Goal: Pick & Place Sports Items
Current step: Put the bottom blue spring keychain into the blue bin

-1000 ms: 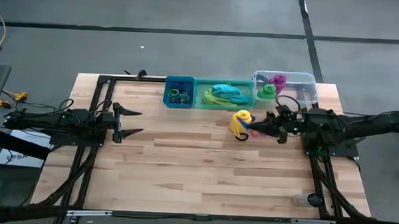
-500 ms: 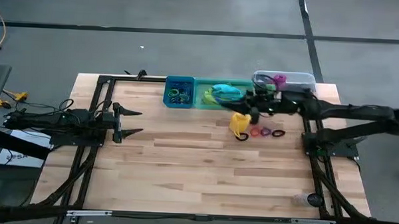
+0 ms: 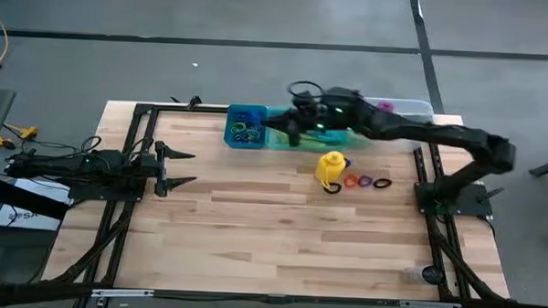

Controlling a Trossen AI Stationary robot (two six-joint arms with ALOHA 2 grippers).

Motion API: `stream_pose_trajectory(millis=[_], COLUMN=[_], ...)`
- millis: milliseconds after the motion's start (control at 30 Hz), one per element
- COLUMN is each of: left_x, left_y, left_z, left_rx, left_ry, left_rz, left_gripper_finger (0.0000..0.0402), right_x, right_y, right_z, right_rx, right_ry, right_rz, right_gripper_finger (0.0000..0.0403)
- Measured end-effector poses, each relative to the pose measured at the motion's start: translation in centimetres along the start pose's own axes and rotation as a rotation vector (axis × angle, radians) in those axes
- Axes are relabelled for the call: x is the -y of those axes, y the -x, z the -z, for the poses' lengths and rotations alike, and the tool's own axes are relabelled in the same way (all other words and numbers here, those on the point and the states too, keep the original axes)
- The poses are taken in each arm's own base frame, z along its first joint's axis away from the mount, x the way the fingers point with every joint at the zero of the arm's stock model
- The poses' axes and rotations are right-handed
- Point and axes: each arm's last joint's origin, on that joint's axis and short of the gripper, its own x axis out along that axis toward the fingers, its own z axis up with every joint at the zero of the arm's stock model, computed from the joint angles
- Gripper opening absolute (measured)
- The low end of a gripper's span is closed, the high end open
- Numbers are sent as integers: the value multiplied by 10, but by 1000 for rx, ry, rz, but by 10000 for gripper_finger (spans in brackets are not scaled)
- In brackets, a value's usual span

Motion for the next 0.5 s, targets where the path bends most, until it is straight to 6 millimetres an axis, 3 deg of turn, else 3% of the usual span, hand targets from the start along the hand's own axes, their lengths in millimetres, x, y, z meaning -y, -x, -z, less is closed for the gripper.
stream_pose_trajectory(millis=[200, 500], left_x=[0, 0], left_y=[0, 0], left_z=[0, 0], left_rx=[-1, -1], left_ry=[0, 0], left_rz=[0, 0], left_gripper_finger=[368, 368], right_x=[33, 84], right_y=[-36, -72], right_z=[-6, 8], right_rx=[-24, -54], right_ry=[31, 52], right_rz=[67, 168], right_gripper_finger=[0, 0])
